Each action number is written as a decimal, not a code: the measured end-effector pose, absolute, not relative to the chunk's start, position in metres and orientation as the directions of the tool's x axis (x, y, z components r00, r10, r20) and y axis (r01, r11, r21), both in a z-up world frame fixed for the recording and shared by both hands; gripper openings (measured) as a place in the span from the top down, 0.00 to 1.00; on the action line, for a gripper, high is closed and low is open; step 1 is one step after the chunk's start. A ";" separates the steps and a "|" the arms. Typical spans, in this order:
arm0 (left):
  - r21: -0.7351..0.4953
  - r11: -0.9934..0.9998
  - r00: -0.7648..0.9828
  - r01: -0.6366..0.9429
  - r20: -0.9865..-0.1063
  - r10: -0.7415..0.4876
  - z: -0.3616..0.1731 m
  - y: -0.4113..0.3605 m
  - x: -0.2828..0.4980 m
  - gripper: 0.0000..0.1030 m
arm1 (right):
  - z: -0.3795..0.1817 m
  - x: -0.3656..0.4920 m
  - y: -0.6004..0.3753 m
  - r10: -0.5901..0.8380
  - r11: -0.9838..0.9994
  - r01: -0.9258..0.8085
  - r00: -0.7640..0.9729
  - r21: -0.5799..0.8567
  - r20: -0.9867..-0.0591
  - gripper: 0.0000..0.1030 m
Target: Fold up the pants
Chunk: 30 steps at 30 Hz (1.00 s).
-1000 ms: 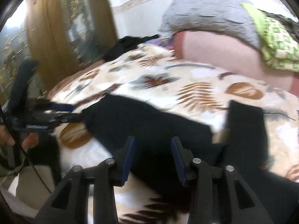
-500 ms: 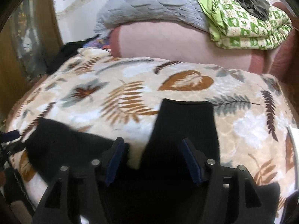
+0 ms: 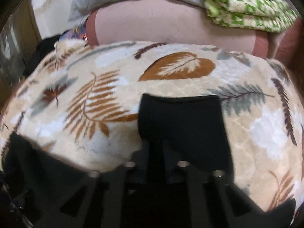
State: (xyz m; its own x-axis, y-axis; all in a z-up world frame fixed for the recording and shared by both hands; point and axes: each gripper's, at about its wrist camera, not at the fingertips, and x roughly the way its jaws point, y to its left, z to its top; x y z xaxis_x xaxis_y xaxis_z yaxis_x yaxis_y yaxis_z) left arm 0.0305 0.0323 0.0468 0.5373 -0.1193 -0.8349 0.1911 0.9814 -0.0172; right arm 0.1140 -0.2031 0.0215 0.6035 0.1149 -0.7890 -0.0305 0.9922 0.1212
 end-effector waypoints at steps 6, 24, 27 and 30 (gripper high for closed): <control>-0.028 0.983 0.541 0.182 -0.832 -0.124 0.047 0.032 0.026 0.38 | 0.077 0.037 -0.267 0.181 0.956 0.031 0.722 0.293 -0.668 0.92; -0.040 0.970 0.544 0.239 -0.822 -0.168 0.058 -0.004 0.010 0.38 | 0.013 -0.085 -0.370 0.180 0.820 0.320 0.643 0.475 -0.745 0.81; -0.034 0.969 0.543 0.247 -0.823 -0.167 0.056 -0.009 0.008 0.38 | 0.011 -0.081 -0.374 0.180 0.816 0.326 0.643 0.478 -0.745 0.74; -0.027 0.967 0.537 0.253 -0.828 -0.164 0.054 -0.013 0.007 0.38 | 0.011 -0.080 -0.376 0.175 0.807 0.334 0.652 0.487 -0.738 0.74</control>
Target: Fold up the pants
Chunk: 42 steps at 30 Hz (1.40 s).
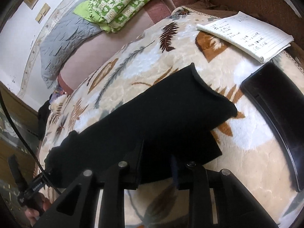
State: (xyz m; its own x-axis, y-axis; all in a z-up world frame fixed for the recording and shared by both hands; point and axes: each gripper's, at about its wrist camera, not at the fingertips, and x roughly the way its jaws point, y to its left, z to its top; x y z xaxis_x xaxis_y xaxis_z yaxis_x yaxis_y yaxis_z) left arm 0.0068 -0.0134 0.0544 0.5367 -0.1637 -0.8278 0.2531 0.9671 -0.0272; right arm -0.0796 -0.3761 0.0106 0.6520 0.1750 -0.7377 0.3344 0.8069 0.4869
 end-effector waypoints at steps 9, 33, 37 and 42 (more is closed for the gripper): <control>-0.062 0.959 0.529 0.275 -0.823 -0.205 0.059 -0.021 0.001 0.38 | 0.023 -0.086 -0.371 0.140 0.861 0.306 0.625 0.406 -0.768 0.90; -0.067 0.996 0.587 -0.055 -0.809 -0.023 0.079 0.162 0.003 0.23 | 0.072 -0.098 -0.364 0.095 0.890 0.243 0.729 0.386 -0.678 0.54; -0.150 0.978 0.543 -0.142 -0.838 -0.049 0.065 0.194 0.012 0.23 | 0.066 -0.069 -0.307 0.288 0.901 0.038 0.692 0.433 -0.662 0.54; -0.173 0.977 0.495 -0.124 -0.864 -0.091 0.047 0.188 0.023 0.23 | 0.045 -0.026 -0.218 0.444 0.885 -0.160 0.576 0.438 -0.687 0.54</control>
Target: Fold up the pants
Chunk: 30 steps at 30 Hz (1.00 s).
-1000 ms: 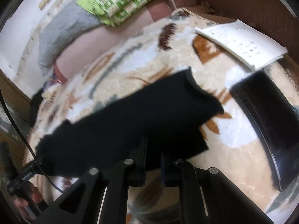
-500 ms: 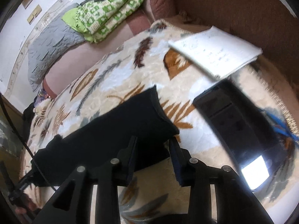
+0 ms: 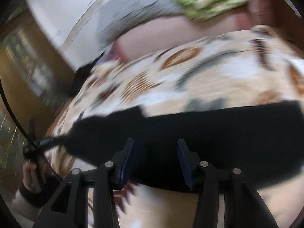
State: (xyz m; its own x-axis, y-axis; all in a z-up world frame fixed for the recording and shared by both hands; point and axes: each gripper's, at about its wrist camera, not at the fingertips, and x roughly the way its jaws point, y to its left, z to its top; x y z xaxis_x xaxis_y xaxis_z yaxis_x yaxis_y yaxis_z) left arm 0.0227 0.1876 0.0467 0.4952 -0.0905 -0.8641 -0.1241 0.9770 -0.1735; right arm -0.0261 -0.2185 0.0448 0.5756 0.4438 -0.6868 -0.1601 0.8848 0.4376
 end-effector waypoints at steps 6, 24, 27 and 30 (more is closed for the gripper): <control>-0.105 0.994 0.495 -0.019 -0.865 -0.082 0.045 0.166 0.030 0.63 | 0.028 -0.014 -0.159 0.516 0.857 -0.282 0.486 0.432 -0.706 0.53; -0.108 0.994 0.466 0.018 -0.879 -0.104 0.048 0.189 0.045 0.94 | 0.023 -0.020 -0.090 0.539 0.834 -0.380 0.411 0.400 -0.735 0.47; -0.104 0.994 0.481 0.019 -0.871 -0.101 0.050 0.189 0.042 0.94 | 0.026 -0.025 -0.086 0.528 0.838 -0.398 0.416 0.373 -0.740 0.47; -0.102 0.995 0.489 0.021 -0.867 -0.100 0.056 0.189 0.042 0.94 | 0.036 -0.029 -0.093 0.527 0.842 -0.387 0.436 0.377 -0.730 0.47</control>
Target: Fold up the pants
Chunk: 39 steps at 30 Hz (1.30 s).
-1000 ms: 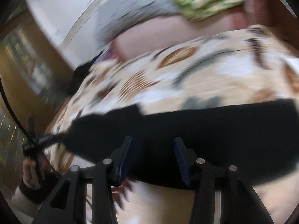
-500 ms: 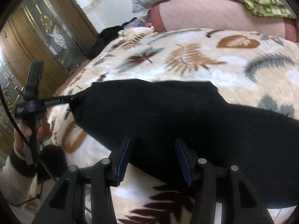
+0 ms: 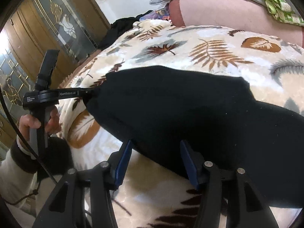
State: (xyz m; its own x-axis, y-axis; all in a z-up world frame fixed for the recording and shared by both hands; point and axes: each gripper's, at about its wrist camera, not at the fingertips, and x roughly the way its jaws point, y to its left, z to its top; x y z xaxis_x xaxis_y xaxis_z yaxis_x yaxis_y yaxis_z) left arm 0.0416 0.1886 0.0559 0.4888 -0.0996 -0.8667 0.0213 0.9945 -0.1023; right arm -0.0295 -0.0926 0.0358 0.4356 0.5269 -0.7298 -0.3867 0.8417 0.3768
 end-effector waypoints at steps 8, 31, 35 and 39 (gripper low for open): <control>-0.086 0.996 0.495 -0.010 -0.866 -0.070 0.058 0.193 0.037 0.94 | 0.028 -0.043 -0.138 0.458 0.888 -0.262 0.458 0.377 -0.762 0.44; -0.088 0.994 0.606 -0.067 -0.795 -0.030 0.107 0.196 0.008 0.36 | 0.047 -0.068 -0.237 0.341 0.906 -0.010 0.610 0.422 -0.716 0.42; -0.099 0.995 0.612 -0.029 -0.789 -0.061 0.111 0.180 0.002 0.35 | 0.041 -0.047 -0.202 0.382 0.907 -0.079 0.571 0.415 -0.726 0.42; -0.085 0.996 0.590 0.025 -0.803 -0.083 0.098 0.156 0.002 0.34 | 0.043 -0.030 -0.172 0.399 0.910 -0.143 0.553 0.389 -0.731 0.42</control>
State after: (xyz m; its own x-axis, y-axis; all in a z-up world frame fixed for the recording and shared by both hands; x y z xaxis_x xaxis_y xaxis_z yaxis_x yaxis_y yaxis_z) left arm 0.0020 0.1558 0.0983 0.5899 -0.0831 -0.8032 0.0246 0.9961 -0.0849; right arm -0.0300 -0.1722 0.0425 0.5532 0.3989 -0.7313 -0.1426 0.9103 0.3887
